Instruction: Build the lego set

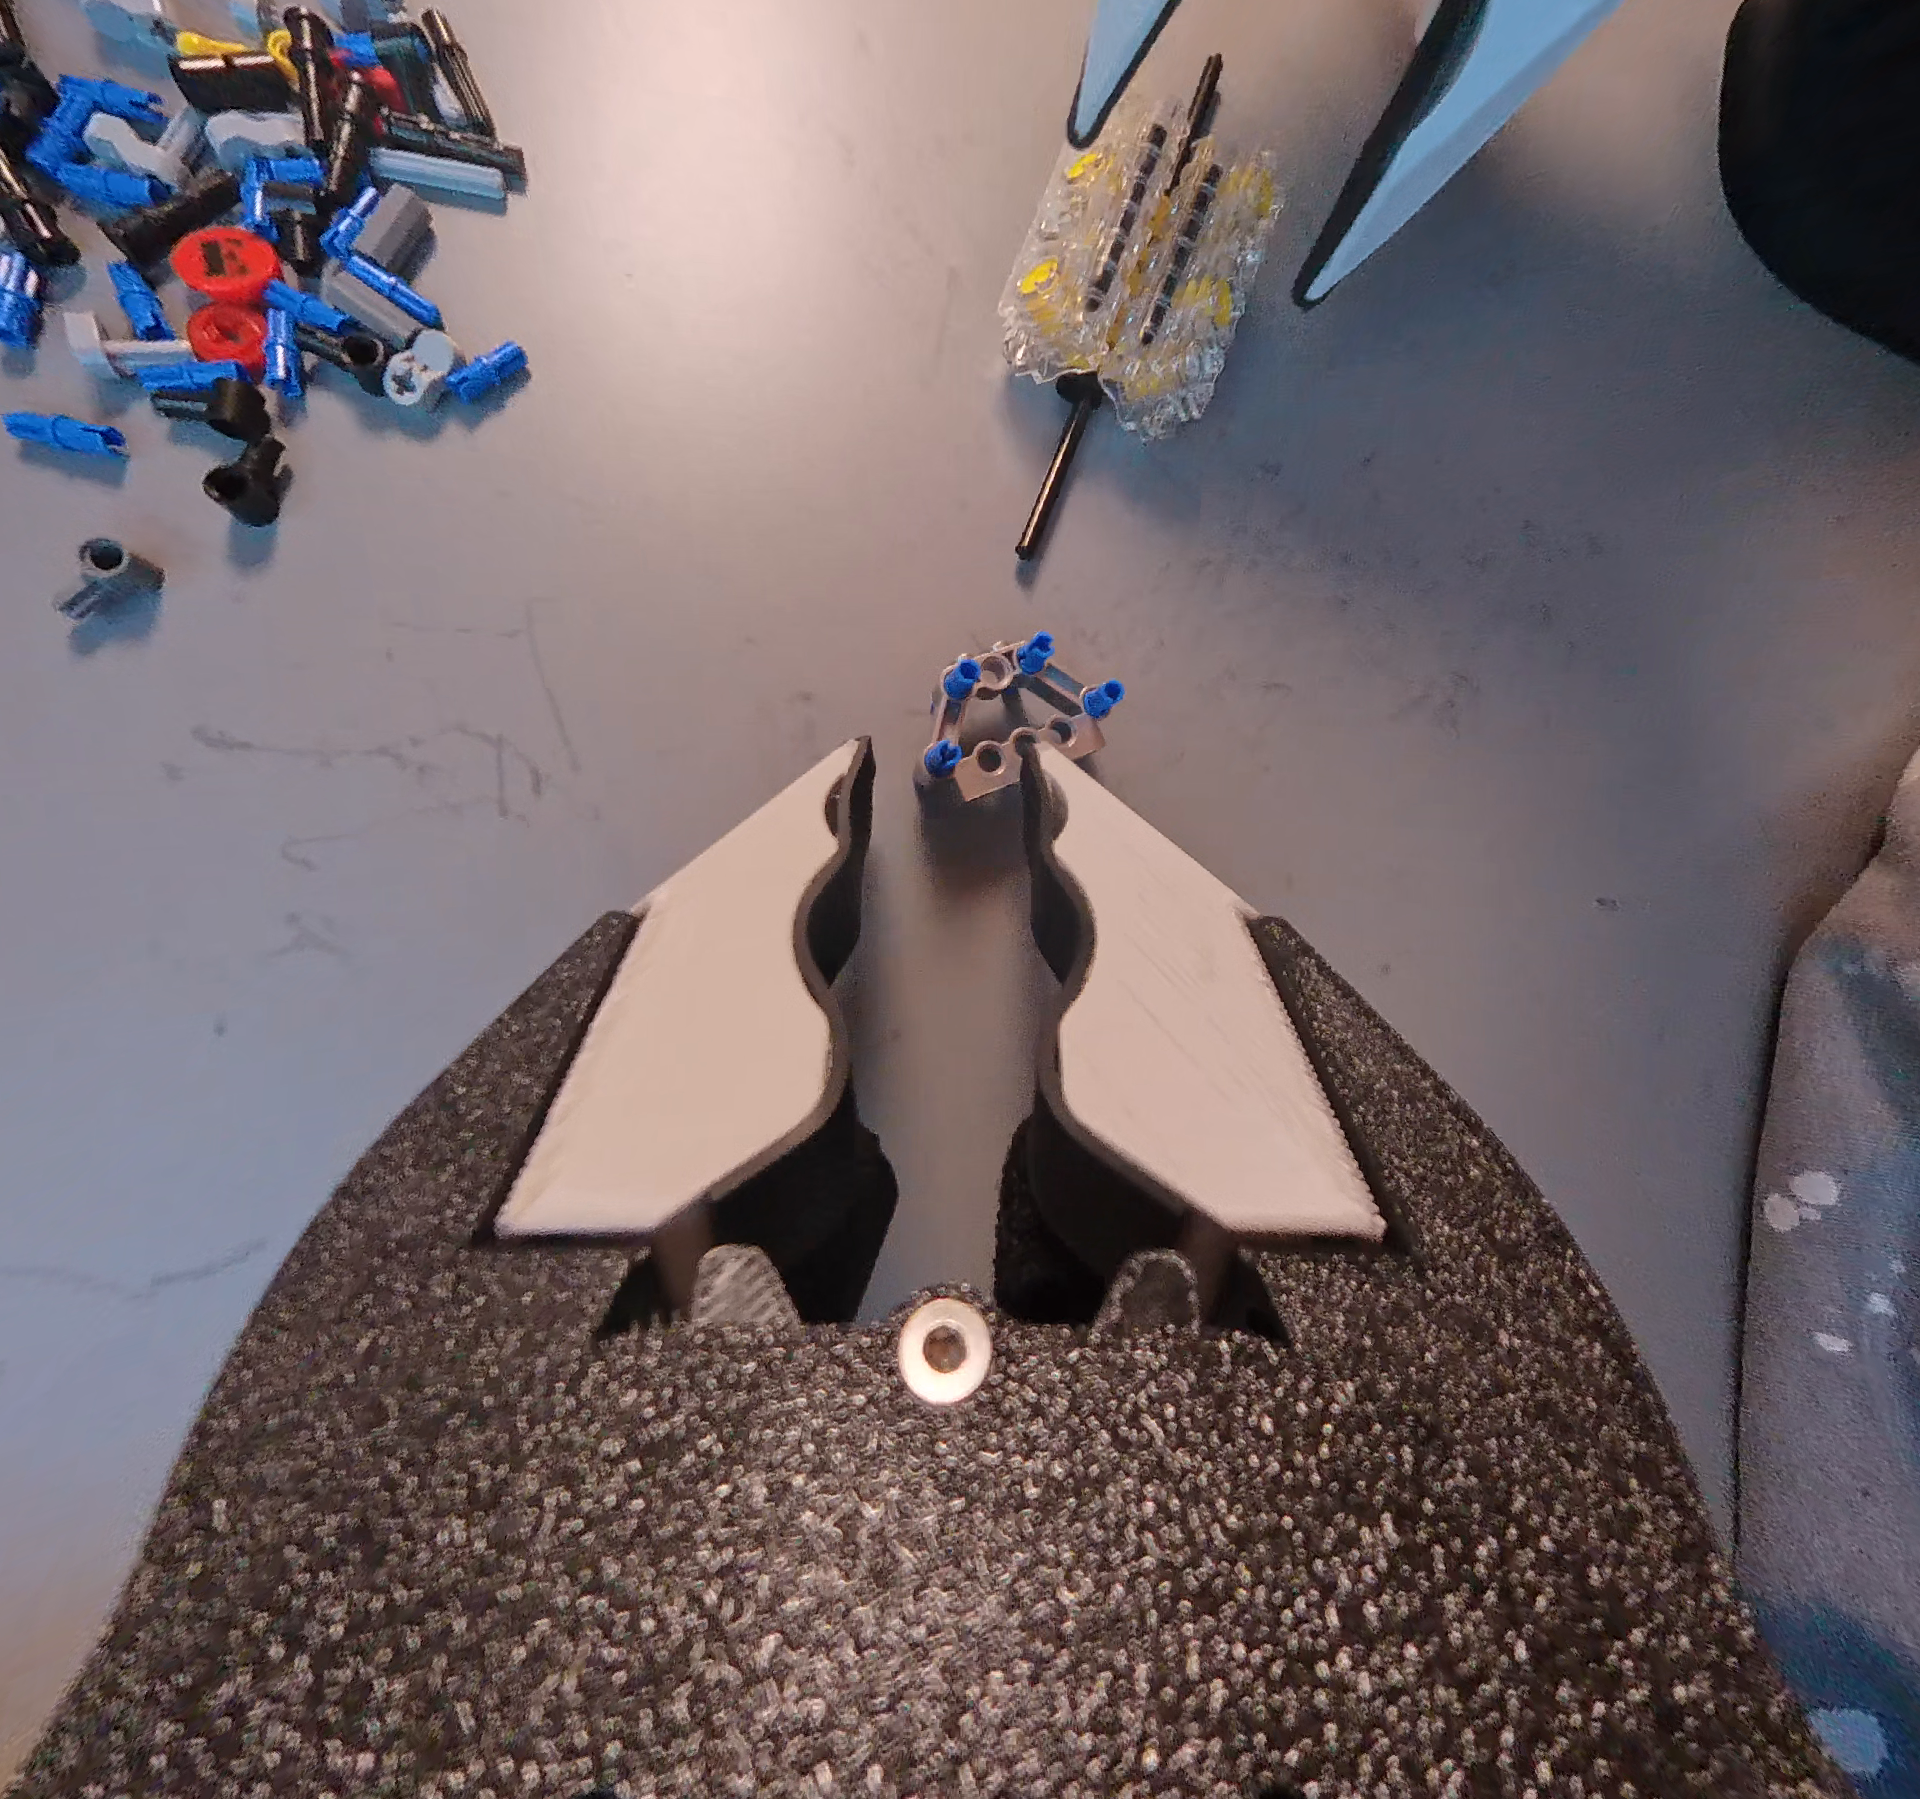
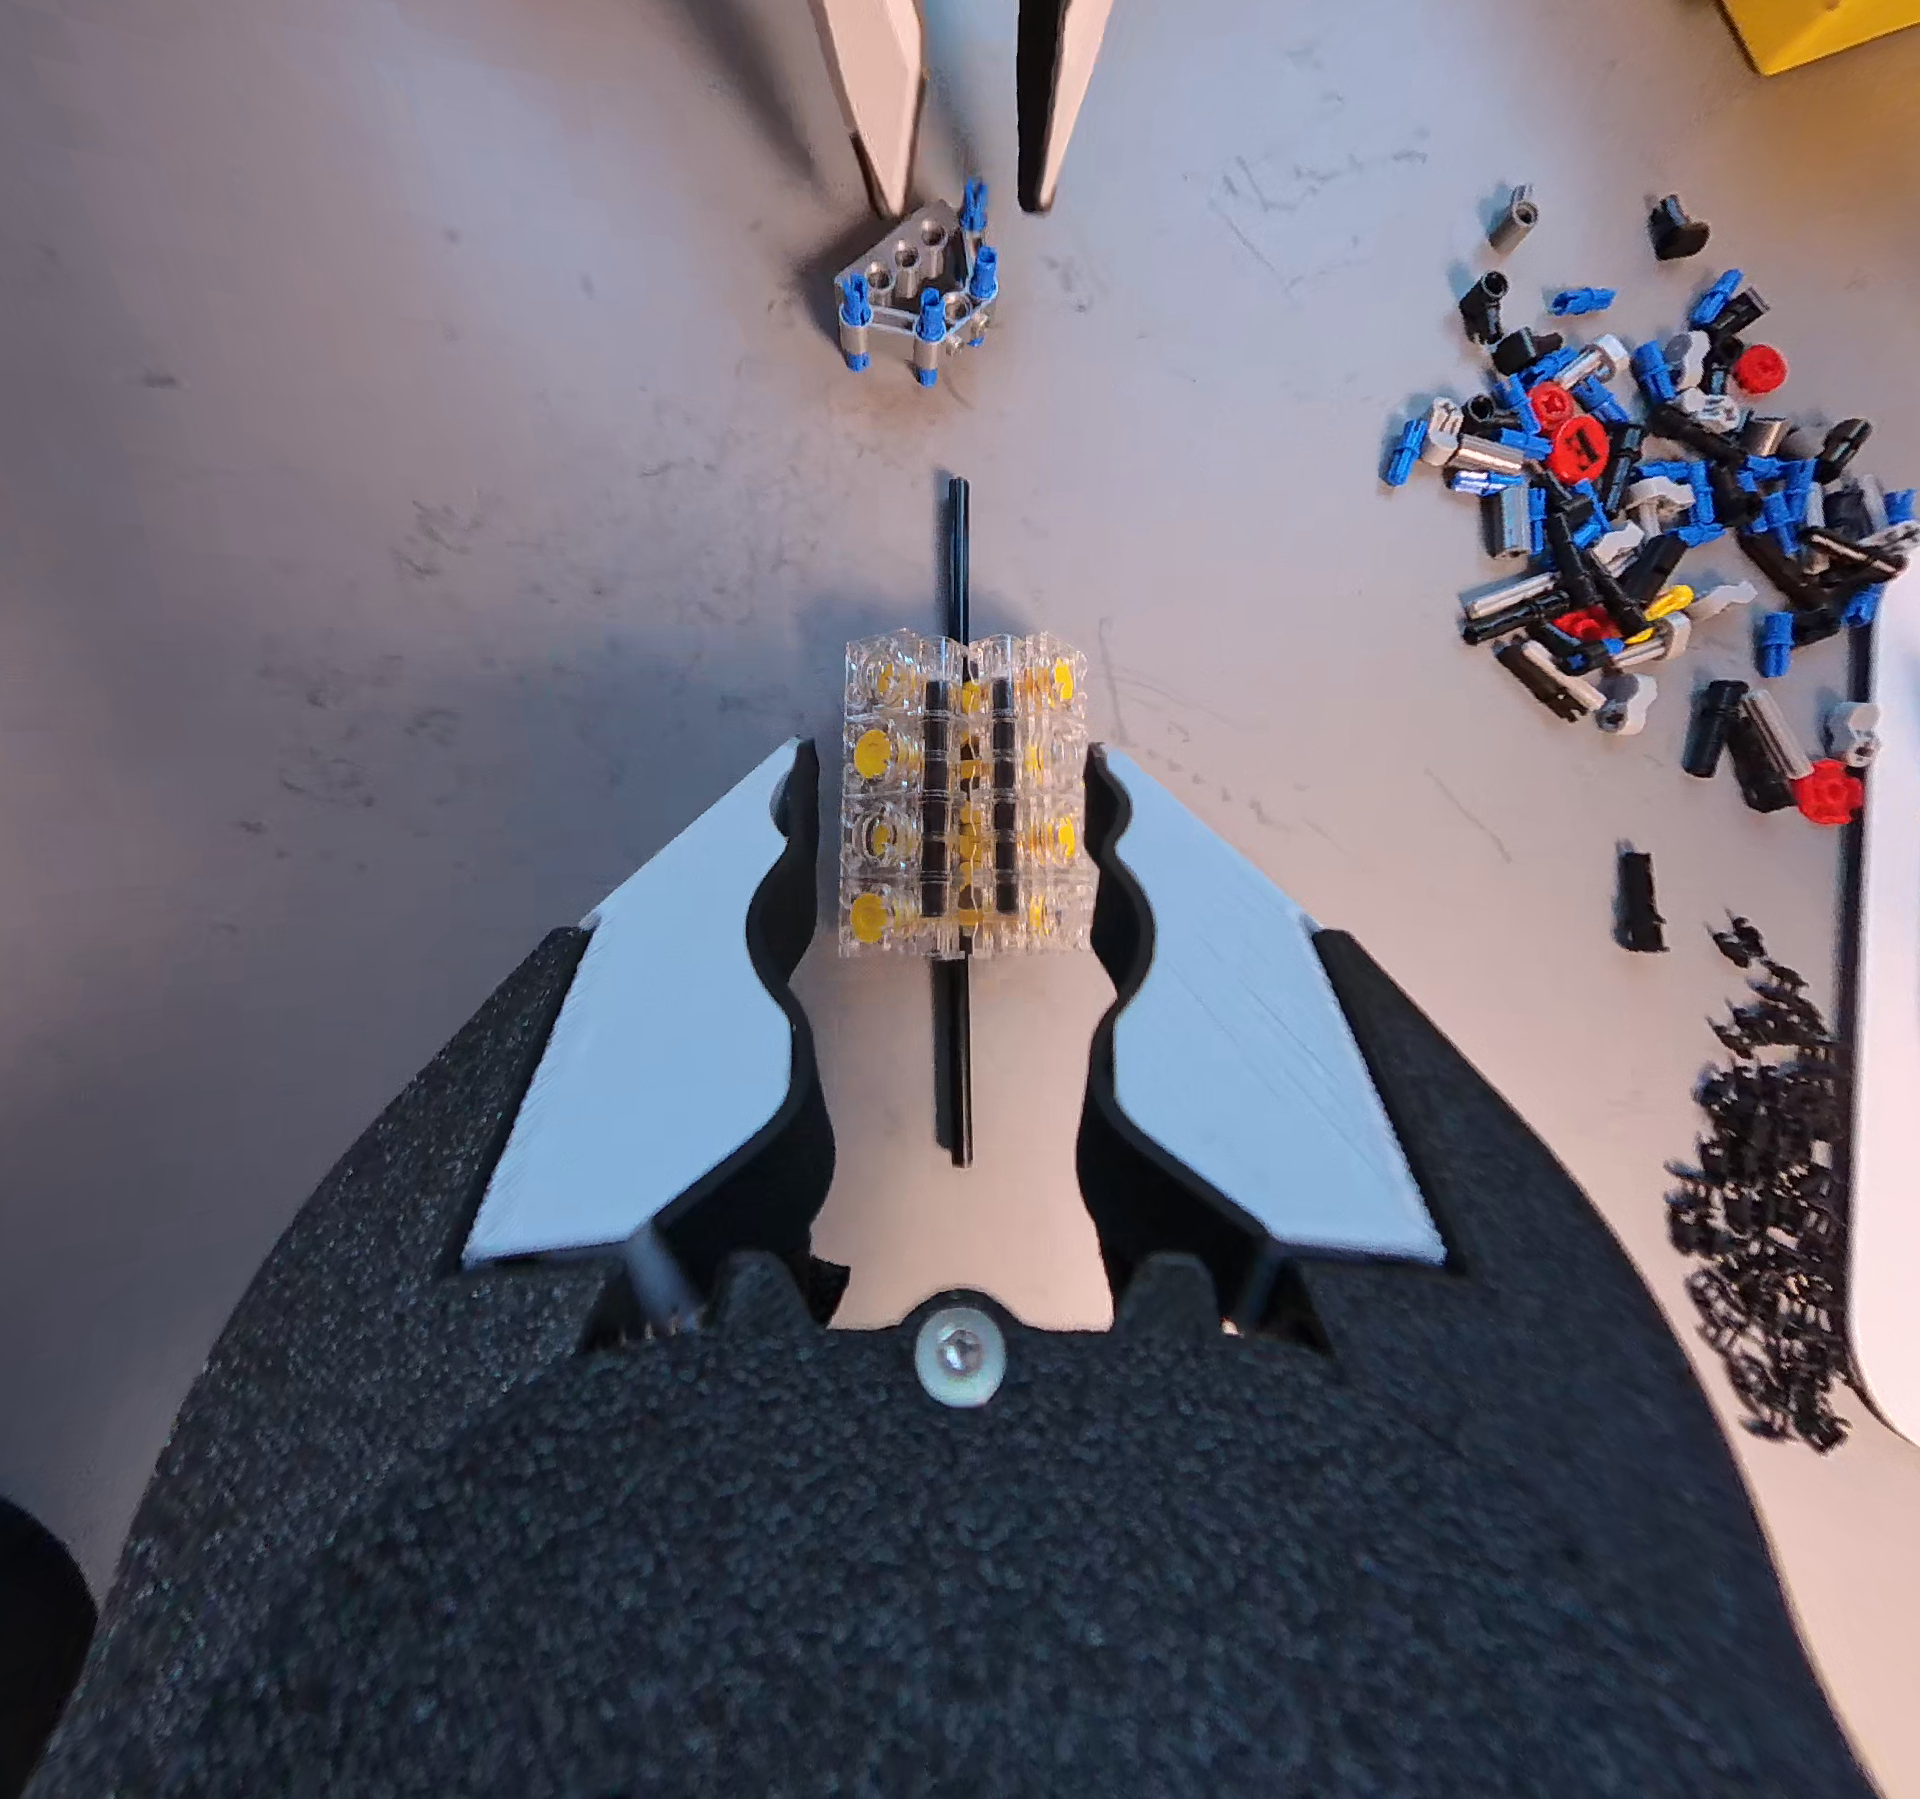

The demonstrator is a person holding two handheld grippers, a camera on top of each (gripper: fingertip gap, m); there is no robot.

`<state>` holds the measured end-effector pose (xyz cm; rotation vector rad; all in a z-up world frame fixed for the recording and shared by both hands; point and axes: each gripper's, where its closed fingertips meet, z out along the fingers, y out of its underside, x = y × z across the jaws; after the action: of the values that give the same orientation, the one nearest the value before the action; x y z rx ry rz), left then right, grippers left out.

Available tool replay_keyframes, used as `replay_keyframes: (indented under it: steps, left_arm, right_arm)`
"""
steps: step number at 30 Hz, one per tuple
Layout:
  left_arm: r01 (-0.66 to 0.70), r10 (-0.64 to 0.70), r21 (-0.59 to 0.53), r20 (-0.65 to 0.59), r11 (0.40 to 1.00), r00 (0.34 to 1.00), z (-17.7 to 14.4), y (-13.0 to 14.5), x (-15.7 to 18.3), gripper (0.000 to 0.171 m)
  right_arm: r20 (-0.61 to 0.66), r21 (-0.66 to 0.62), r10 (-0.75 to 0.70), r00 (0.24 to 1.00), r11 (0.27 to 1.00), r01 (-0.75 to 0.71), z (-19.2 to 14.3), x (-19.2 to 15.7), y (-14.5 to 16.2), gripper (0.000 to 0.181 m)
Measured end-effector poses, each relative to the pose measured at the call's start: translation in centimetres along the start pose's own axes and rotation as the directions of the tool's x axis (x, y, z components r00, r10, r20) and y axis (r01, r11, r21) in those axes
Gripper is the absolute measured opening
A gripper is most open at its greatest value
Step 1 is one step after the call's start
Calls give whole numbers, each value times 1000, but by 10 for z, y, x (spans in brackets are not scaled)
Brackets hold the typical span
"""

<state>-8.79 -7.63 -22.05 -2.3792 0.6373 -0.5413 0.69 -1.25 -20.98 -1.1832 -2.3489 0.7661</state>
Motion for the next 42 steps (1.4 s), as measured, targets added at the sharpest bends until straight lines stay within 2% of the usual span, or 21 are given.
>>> replay_keyframes:
  steps: [6, 11, 18, 22, 24, 28, 30, 33, 37, 38, 42]
  left_arm:
    - [-56, 55, -26, -31, 998, 998, 8, 12, -2, 12]
    - [-115, 115, -2, -12, 993, 993, 11, 10, -5, 4]
    - [-161, 159, 41, 52, 986, 986, 16, 4, -8, 3]
    - [-189, 184, 55, 88, 980, 979, 19, 1, -9, 5]
    - [-186, 180, 52, 98, 981, 979, 16, 2, -13, 10]
    - [-157, 153, 126, 36, 980, 988, 2, -6, -7, 15]
    - [-142, 144, 123, -12, 982, 989, 0, -4, -1, 15]
    - [-163, 164, 95, -8, 982, 986, 1, 1, 2, 15]
    - [-162, 164, 84, -19, 983, 986, 3, 4, 3, 13]
    - [-148, 150, 78, -24, 986, 988, 2, 6, 1, 6]
    - [-16, 25, 84, -104, 996, 994, 2, 9, -2, 7]
  right_arm:
    - [-7, 74, -29, 1000, 997, 29, 3, -8, -36, 42]
    - [6, 55, -87, 996, 995, 87, 30, -13, -62, 33]
    - [86, -13, -131, 988, 991, 132, 67, -5, -65, 35]
    - [131, -76, -145, 981, 985, 156, 73, -6, -62, 31]
    - [119, -114, -139, 983, 982, 153, 70, -4, -63, 23]
    - [106, -218, -143, 984, 962, 163, 64, -5, -60, 17]
    - [83, -236, -153, 985, 957, 168, 68, -3, -63, 12]
    - [86, -227, -161, 983, 958, 177, 74, -6, -67, 6]
    - [72, -188, -123, 990, 973, 135, 74, -6, -69, 11]
    - [69, -172, -104, 992, 978, 114, 73, -6, -69, 14]
    - [10, -150, 5, 1000, 989, -3, 72, -9, -64, 34]
